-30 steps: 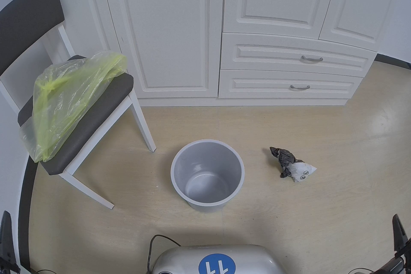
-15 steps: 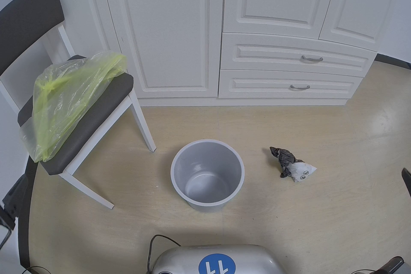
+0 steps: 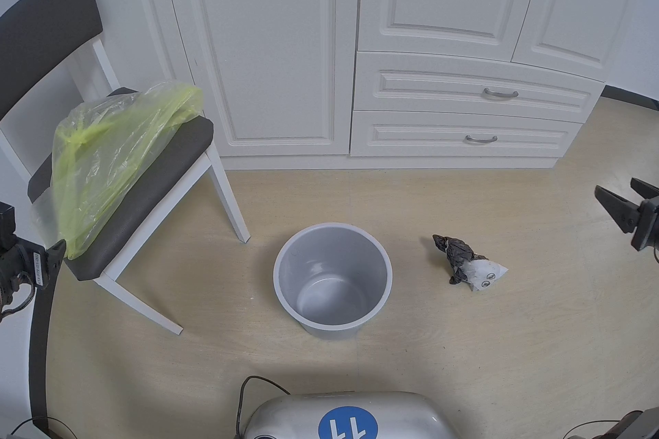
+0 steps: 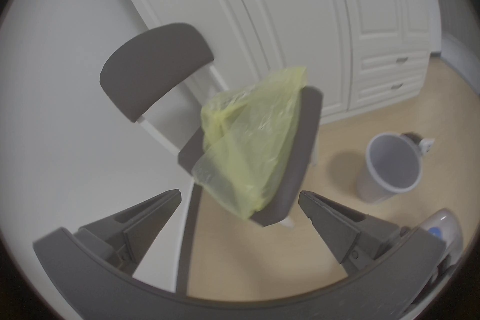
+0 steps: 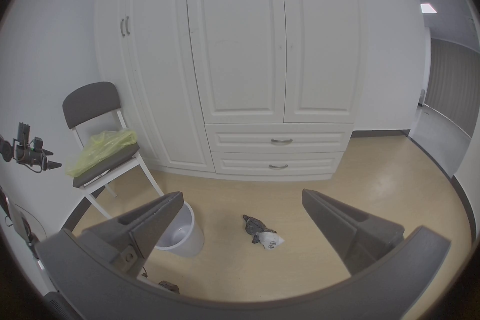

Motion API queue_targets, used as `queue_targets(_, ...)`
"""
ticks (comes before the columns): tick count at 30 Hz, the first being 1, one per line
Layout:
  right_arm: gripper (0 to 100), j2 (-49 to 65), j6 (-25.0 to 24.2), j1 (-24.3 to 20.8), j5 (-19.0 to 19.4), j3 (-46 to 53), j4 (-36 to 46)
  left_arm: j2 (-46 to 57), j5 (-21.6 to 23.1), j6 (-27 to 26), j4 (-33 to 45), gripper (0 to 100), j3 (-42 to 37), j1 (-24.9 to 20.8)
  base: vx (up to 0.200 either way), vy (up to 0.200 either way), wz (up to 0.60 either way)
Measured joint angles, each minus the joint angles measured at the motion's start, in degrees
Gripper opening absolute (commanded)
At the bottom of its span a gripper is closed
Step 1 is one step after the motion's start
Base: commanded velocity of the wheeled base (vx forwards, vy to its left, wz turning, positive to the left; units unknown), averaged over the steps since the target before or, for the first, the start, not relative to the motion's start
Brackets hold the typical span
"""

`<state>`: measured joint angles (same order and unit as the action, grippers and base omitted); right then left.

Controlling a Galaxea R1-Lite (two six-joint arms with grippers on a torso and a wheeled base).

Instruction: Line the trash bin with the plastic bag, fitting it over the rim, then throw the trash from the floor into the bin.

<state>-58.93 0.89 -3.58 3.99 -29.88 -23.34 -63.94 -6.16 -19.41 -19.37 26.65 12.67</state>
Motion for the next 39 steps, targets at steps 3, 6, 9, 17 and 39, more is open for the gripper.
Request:
queue_targets(3, 100, -4.3, -0.4, -1.1, -1.1, -0.1, -2.8, -3.7, -4.5, -2.8, -1.0, 100, 0.3, 0.5, 0.0, 0.0, 0.0)
queue_targets(6, 100, -7.2, -0.5, -1.7, -1.8, -0.3, -4.9, -6.8, -7.6, -3.4, -1.7, 100, 0.4, 0.0, 0.0, 0.0, 0.0)
queue_targets(9, 100, -8.9, -0.6, -2.0, -2.1, -0.3, -5.6, -9.4, -8.3, -3.4, -3.8, 100, 0.4, -0.6, 0.0, 0.0, 0.0)
queue_targets(17, 100, -10.3, -1.1, -2.1, -2.2, -0.2, -5.7, -14.9, -8.5, -3.3, -8.6, 100, -0.2, -1.5, 0.0, 0.0, 0.0)
queue_targets(39, 100, -10.2, -2.2, -1.6, -1.7, -0.4, -5.8, -24.2, -12.0, 1.9, -24.4, 100, -1.3, 4.8, 0.0, 0.0, 0.0)
